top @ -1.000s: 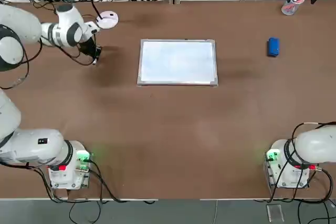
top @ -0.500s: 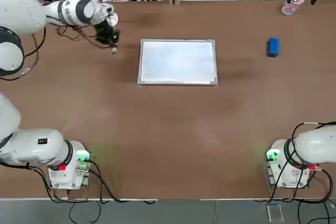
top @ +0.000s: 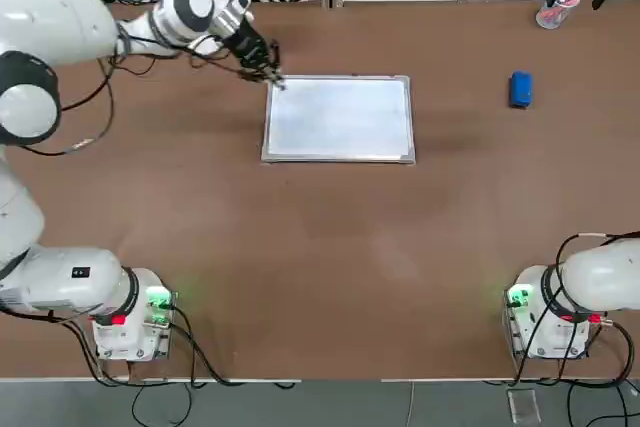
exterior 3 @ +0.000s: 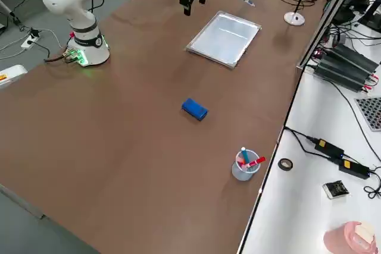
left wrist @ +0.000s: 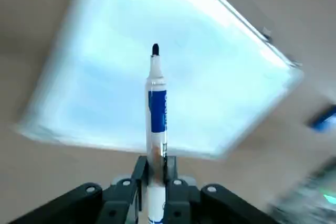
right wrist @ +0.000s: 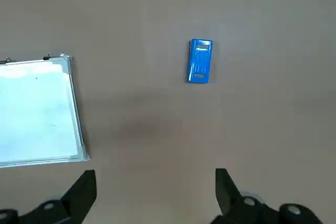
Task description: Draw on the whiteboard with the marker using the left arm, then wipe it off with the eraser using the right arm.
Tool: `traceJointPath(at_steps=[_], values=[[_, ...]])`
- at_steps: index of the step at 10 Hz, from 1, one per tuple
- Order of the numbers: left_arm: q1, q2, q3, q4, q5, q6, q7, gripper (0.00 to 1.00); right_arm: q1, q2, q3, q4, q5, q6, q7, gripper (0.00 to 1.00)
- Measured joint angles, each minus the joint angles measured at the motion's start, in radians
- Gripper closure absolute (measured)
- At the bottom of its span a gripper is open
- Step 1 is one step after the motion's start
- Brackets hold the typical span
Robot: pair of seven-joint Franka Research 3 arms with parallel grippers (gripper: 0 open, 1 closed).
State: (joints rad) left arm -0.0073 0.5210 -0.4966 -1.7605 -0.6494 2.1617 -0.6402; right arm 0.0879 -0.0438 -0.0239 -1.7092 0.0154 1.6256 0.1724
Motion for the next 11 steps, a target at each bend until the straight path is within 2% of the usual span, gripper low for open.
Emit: traceJointPath(at_steps=[3, 6, 8, 11], values=[[-0.086, 0.111, 0.000, 0.085, -0.319, 0.024, -0.069, 0.82, 0.000, 0.000, 0.000, -0.001, 0.000, -0.006, -0.001, 0.00], [-0.153, 0.208, 0.001, 0.111, -0.575, 0.066, -0.070, 0.82, 0.000, 0.000, 0.000, -0.002, 0.000, -0.008, -0.001, 0.00], [-0.187, 0.262, 0.001, 0.129, -0.696, 0.078, -0.066, 0.82, 0.000, 0.000, 0.000, -0.002, 0.000, -0.009, -0.001, 0.00], [-0.218, 0.331, 0.001, 0.167, -0.768, 0.079, -0.063, 0.82, 0.000, 0.000, 0.000, -0.003, 0.000, -0.013, -0.001, 0.00]])
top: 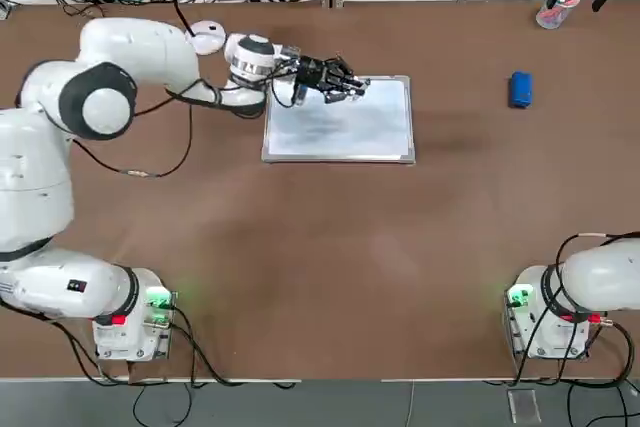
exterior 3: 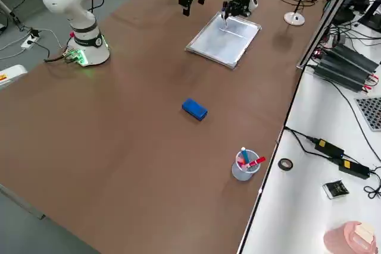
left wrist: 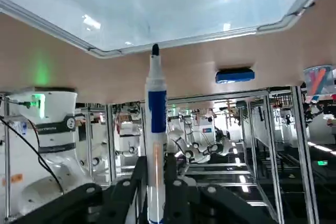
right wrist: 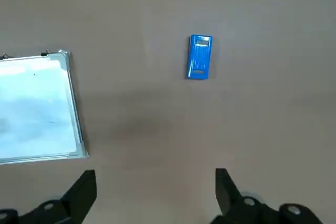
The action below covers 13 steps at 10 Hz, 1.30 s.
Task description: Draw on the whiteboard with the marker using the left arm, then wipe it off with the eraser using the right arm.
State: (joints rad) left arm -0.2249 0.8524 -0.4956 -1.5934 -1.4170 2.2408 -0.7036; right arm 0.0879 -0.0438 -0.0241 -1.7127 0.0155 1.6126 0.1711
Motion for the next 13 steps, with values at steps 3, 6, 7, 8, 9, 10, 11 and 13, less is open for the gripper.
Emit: traceJointPath(at_steps=[3, 6, 7, 8, 9, 10, 11, 13], values=[[-0.013, 0.057, 0.000, 0.030, -0.012, 0.000, 0.017, 0.82, 0.000, 0.000, 0.000, 0.000, 0.000, -0.002, -0.003, 0.00], [-0.020, 0.100, 0.000, 0.040, -0.052, 0.000, 0.078, 0.82, 0.000, 0.000, 0.000, 0.000, 0.000, -0.005, -0.004, 0.00], [-0.021, 0.109, 0.000, 0.042, -0.055, 0.000, 0.085, 0.82, 0.000, 0.000, 0.000, 0.000, 0.000, -0.007, -0.004, 0.00], [-0.023, 0.115, 0.000, 0.044, -0.055, 0.000, 0.086, 0.82, 0.000, 0.000, 0.000, 0.000, 0.000, -0.008, -0.004, 0.00], [-0.026, 0.119, 0.000, 0.045, -0.055, 0.000, 0.086, 0.82, 0.000, 0.000, 0.000, 0.000, 0.000, -0.009, -0.005, 0.00], [-0.030, 0.122, 0.000, 0.046, -0.055, 0.000, 0.087, 0.82, 0.000, 0.000, 0.000, 0.000, 0.000, -0.010, -0.005, 0.00], [-0.034, 0.123, 0.000, 0.046, -0.055, 0.000, 0.089, 0.82, 0.000, 0.000, 0.000, 0.000, 0.000, -0.010, -0.005, 0.00], [-0.035, 0.126, 0.001, 0.046, -0.056, 0.000, 0.094, 0.82, 0.000, 0.000, 0.000, 0.000, 0.000, -0.010, -0.005, 0.00]])
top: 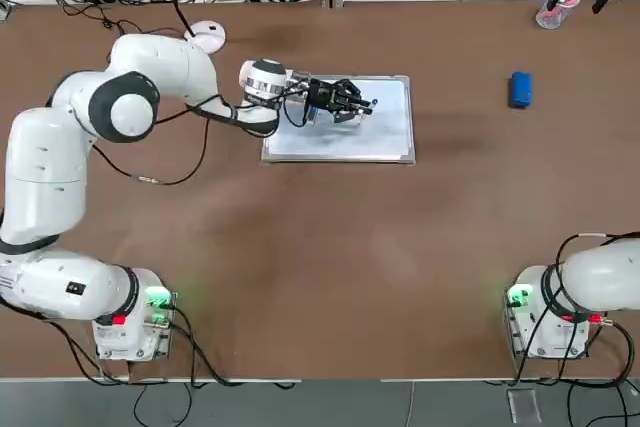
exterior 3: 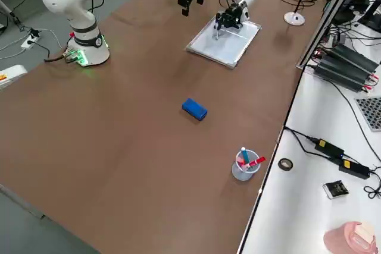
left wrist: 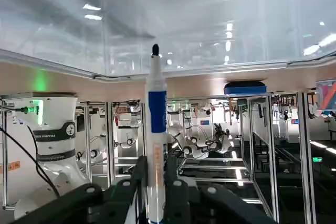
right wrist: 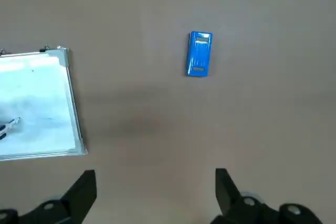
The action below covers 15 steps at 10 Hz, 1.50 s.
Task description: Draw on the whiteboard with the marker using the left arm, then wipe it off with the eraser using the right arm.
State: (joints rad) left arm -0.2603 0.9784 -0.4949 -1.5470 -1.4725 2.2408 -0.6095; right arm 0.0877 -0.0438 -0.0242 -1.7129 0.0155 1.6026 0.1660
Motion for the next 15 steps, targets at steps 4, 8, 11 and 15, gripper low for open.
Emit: traceJointPath(at_steps=[4, 8, 11, 15], values=[[0.000, 0.007, 0.002, 0.003, 0.000, -0.002, 0.016, 0.82, 0.000, 0.000, 0.000, 0.000, 0.000, -0.001, 0.000, 0.00], [0.004, 0.008, 0.008, 0.008, -0.001, -0.003, 0.030, 0.82, 0.000, 0.000, 0.000, -0.001, 0.000, -0.002, -0.001, 0.00], [0.016, 0.008, 0.017, 0.016, -0.001, -0.003, 0.030, 0.82, 0.000, 0.000, 0.000, -0.001, 0.000, -0.002, -0.007, 0.00], [0.025, 0.007, 0.019, 0.018, 0.000, -0.003, 0.030, 0.82, 0.000, 0.000, 0.000, -0.001, 0.000, -0.008, -0.019, 0.00]])
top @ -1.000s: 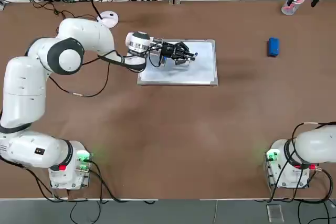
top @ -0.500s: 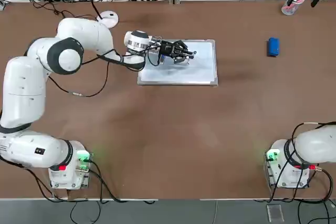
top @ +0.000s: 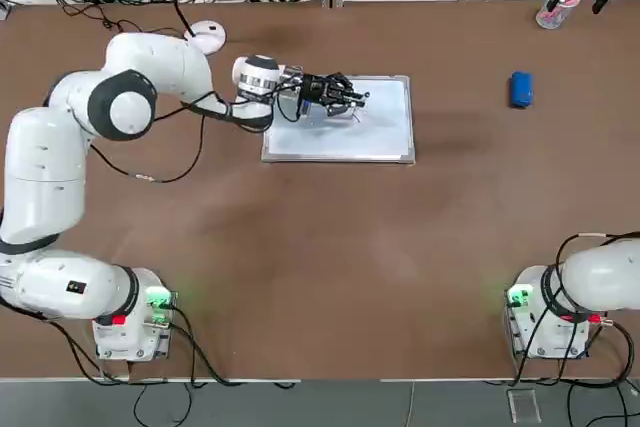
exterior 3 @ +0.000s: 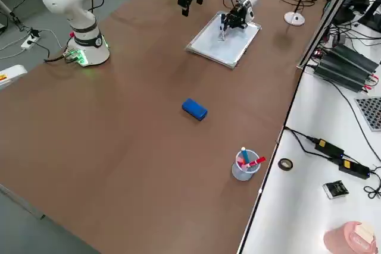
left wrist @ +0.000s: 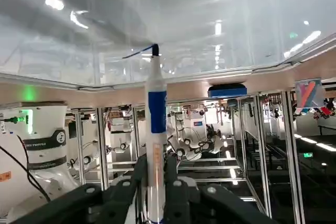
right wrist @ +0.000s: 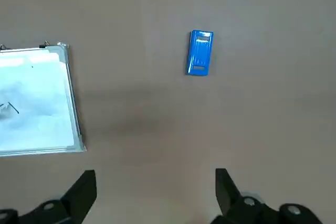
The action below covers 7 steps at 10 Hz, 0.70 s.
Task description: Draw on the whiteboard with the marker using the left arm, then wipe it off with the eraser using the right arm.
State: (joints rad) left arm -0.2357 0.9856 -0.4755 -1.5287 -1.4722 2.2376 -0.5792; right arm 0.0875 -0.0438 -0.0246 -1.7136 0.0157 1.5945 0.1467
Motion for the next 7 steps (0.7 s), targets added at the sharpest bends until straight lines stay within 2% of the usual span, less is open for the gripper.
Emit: traceJointPath(at_steps=[7], values=[[0.006, -0.030, 0.000, -0.046, 0.015, 0.000, -0.007, 0.82, 0.000, 0.000, 0.000, 0.000, 0.000, -0.004, -0.001, 0.00]])
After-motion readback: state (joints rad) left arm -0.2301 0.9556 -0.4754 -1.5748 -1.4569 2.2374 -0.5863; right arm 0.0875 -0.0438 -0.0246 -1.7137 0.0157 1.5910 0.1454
